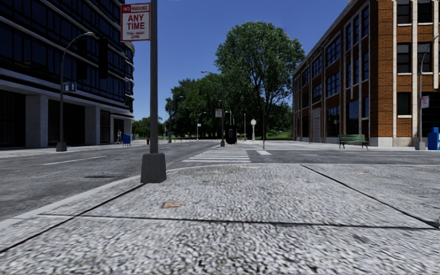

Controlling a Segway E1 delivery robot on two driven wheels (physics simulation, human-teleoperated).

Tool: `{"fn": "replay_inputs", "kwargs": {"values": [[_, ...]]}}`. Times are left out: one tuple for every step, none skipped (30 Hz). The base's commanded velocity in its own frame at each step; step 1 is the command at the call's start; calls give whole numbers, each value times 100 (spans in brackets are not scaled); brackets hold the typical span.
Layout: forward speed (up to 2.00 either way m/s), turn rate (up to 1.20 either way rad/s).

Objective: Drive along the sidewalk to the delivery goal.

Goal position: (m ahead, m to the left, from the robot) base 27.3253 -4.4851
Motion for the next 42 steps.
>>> {"fn": "replay_inputs", "kwargs": {"values": [[200, 0], [200, 0], [200, 0], [200, 0], [200, 0], [200, 0], [200, 0], [200, 0], [200, 0], [200, 0], [200, 0], [200, 0], [200, 0], [200, 0], [200, 0], [200, 0], [200, 0], [200, 0], [200, 0], [200, 0], [200, 0], [200, 0], [200, 0], [200, 0], [200, 0], [200, 0], [200, 0], [200, 0], [200, 0], [200, 0], [200, 0], [200, 0], [200, 0], [200, 0], [200, 0], [200, 0], [200, 0], [200, 0], [200, 0], [200, 0], [200, 0], [200, 0]]}}
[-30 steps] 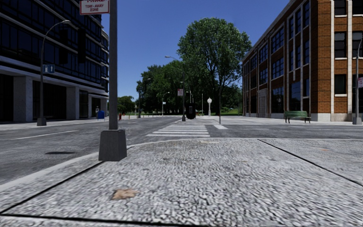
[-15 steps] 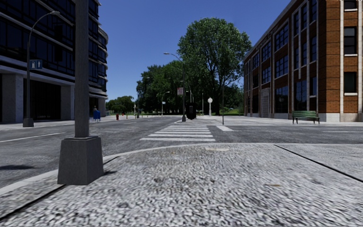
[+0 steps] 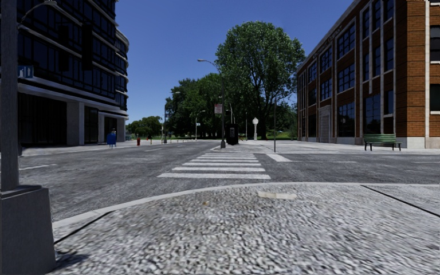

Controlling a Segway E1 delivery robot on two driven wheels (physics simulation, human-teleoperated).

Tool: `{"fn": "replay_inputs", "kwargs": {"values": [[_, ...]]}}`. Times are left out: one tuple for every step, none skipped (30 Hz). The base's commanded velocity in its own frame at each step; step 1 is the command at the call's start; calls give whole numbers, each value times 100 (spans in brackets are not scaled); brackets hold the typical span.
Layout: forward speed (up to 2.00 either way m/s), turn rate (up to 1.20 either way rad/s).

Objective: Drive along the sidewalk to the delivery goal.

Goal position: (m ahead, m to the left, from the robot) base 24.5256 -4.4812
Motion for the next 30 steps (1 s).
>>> {"fn": "replay_inputs", "kwargs": {"values": [[200, 0], [200, 0], [200, 0], [200, 0], [200, 0], [200, 0], [200, 0], [200, 0], [200, 0], [200, 0], [200, 0], [200, 0], [200, 0], [200, 0], [200, 0], [200, 0], [200, 0], [200, 0], [200, 0], [200, 0], [200, 0], [200, 0], [200, 0], [200, 0], [200, 0], [200, 0], [200, 0], [200, 0], [200, 0], [200, 0]]}}
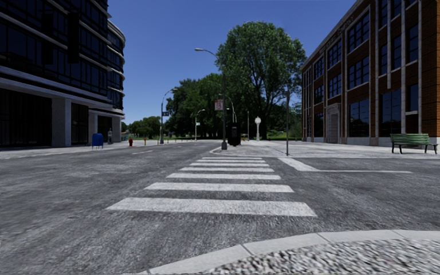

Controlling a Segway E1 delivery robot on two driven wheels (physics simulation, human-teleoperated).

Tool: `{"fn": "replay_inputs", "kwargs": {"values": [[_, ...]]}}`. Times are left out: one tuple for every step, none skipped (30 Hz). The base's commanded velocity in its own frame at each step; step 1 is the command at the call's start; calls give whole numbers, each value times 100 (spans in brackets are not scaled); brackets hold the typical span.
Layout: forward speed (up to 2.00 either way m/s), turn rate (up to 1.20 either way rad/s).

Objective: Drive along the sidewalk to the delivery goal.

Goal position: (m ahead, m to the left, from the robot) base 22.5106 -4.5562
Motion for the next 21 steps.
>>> {"fn": "replay_inputs", "kwargs": {"values": [[200, 0], [200, 0], [200, 0], [200, 0], [200, 0], [200, 0], [200, 0], [200, 0], [200, 0], [200, 0], [200, 0], [200, 0], [200, 0], [200, 0], [200, 0], [200, 0], [200, 0], [200, 0], [200, 0], [200, 0], [200, 0]]}}
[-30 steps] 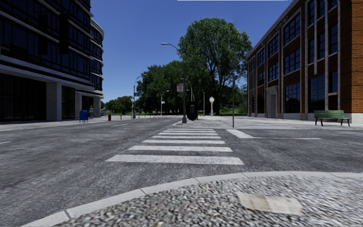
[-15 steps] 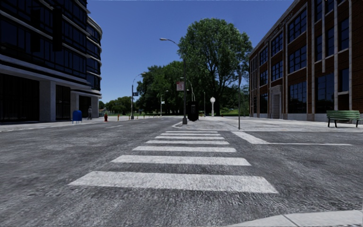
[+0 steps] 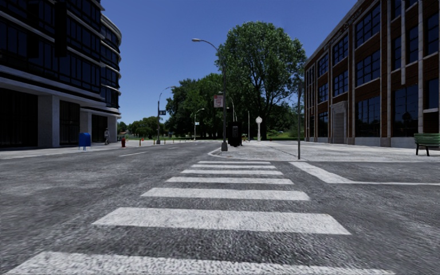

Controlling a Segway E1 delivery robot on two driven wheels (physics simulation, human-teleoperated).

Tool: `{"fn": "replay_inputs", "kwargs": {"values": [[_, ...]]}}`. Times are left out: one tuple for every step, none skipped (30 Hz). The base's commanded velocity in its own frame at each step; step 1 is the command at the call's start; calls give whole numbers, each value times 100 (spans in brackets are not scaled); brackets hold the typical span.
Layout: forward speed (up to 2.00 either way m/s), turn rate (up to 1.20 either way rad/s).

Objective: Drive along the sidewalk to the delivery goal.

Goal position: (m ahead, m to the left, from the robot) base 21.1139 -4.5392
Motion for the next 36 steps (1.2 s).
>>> {"fn": "replay_inputs", "kwargs": {"values": [[200, 0], [200, 0], [200, 0], [200, 0], [200, 0], [200, 0], [200, 0], [200, 0], [200, 0], [200, 0], [200, -26], [200, -64], [200, -76], [200, -81], [200, -84], [200, -84], [200, -80], [200, -28], [200, -7], [200, 0], [200, 0], [200, 0], [200, 0], [200, 0], [200, 0], [200, 0], [200, 0], [200, 0], [200, 0], [200, 0], [200, 0], [200, 0], [200, 0], [200, 0], [200, 0], [200, 0]]}}
